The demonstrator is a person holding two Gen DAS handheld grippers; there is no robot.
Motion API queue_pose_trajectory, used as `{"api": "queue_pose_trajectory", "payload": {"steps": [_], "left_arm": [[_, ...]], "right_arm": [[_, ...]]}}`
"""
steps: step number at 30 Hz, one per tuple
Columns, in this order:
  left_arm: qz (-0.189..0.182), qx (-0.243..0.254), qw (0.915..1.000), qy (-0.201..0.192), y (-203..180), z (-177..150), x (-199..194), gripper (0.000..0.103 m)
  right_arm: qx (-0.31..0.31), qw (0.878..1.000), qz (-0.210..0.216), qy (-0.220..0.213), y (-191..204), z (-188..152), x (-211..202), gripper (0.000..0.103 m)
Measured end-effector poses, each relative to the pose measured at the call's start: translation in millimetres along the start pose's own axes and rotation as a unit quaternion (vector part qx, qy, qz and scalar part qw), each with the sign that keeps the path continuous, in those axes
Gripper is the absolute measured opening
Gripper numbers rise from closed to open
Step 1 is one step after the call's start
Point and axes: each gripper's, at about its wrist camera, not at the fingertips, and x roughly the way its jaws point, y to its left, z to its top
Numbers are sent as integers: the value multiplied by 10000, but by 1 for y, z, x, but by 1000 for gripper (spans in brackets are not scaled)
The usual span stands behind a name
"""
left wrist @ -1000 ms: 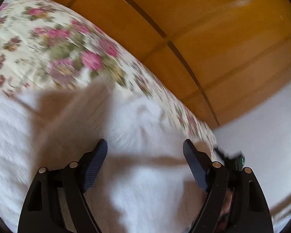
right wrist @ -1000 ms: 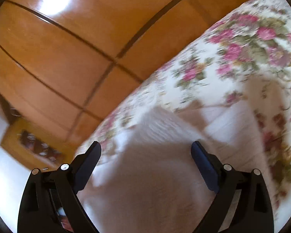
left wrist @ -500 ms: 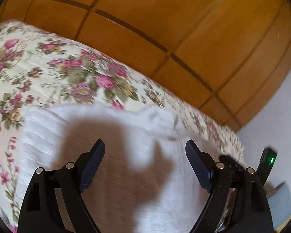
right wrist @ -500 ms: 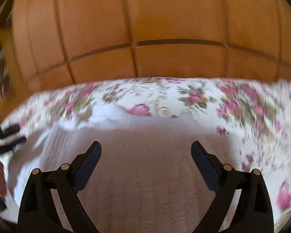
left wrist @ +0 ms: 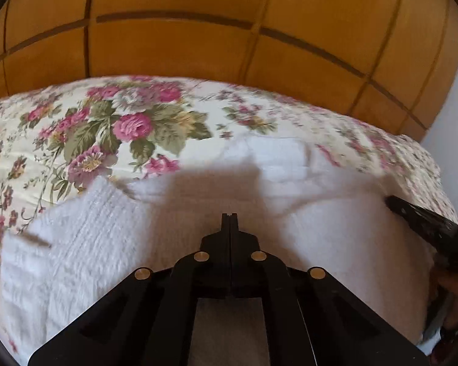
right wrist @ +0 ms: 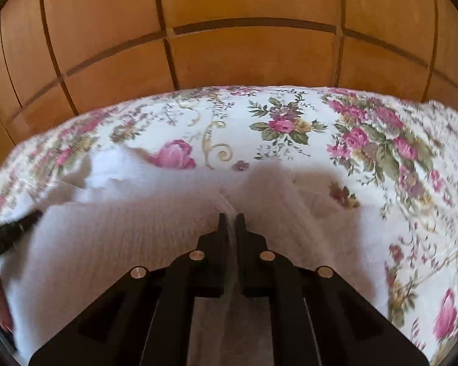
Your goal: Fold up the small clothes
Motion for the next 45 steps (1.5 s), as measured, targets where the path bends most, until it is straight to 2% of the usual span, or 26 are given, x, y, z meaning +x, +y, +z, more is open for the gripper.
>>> {"api": "queue_pose_trajectory", "payload": {"steps": [1, 2, 4, 5, 7, 8, 9, 11, 13, 14, 18, 20, 23, 25, 26, 27, 30, 34, 37, 40, 42, 45], "left_arm": [[-37, -131, 9999, 82, 6, -1, 7, 0], [-132, -293, 9994, 89, 12, -2, 11, 0], [-260, -490, 9985, 9, 20, -3, 4, 0], [-270, -571, 9980, -46, 24, -5, 2, 0], [-312, -686, 9971, -127, 30, -8, -4, 0], [-280, -739, 9967, -178, 34, -10, -7, 0], [-207, -799, 9963, -232, 40, -12, -12, 0], [-77, -941, 9951, -303, 53, -14, -19, 0], [42, -1118, 9931, -354, 69, -14, -22, 0], [54, -1177, 9925, -338, 75, -13, -21, 0], [303, -1289, 9909, -237, 86, -3, -12, 0], [408, -1212, 9915, -258, 81, -4, -15, 0], [392, -1120, 9926, -275, 73, -7, -25, 0], [117, -1125, 9929, -378, 65, -12, -40, 22], [-36, -1123, 9926, -466, 59, -15, -47, 42], [-221, -1124, 9915, -615, 52, -19, -58, 51], [-592, -848, 9912, -823, 27, -24, -74, 52], [-663, -292, 9958, -553, -7, -25, -63, 52], [-105, 67, 9994, -335, -20, -25, -44, 52], [560, 526, 9965, -327, -17, -21, -18, 55], [349, 332, 9987, -182, -4, -17, -4, 59], [168, 167, 9997, -97, 4, -12, 1, 60]], "right_arm": [[-36, 10000, 20, -52, -1, -2, 3, 7], [-10, 9997, 189, -122, -3, -5, 6, 18], [75, 9989, 454, -64, -7, -6, 10, 27], [97, 9980, 611, -86, -9, -6, 9, 38], [76, 9961, 864, -183, -9, -7, 5, 52], [94, 9949, 945, -338, -10, -9, -1, 61], [170, 9939, 945, -547, -13, -13, -9, 63], [387, 9926, 857, -771, -20, -18, -20, 61], [374, 9953, 652, -617, -21, -19, -17, 51], [266, 9976, 462, -448, -18, -16, -11, 51], [89, 9998, -196, -48, -9, 0, 15, 52], [5, 9994, -356, 35, -6, 2, 21, 57], [-24, 9993, -365, -64, -7, -3, 19, 58], [-2, 9993, -352, -134, -8, -6, 17, 60], [-27, 9991, -390, -161, -7, -7, 16, 61], [-58, 9989, -431, -185, -5, -8, 15, 61], [-120, 9982, -542, -234, -2, -9, 13, 62], [-108, 9982, -526, -267, -3, -10, 12, 64], [-110, 9981, -534, -288, -2, -11, 11, 64], [-93, 9983, -499, -284, -3, -11, 12, 64], [-74, 9985, -468, -278, -4, -11, 12, 65], [-72, 9984, -426, -355, -5, -11, 10, 66]]}}
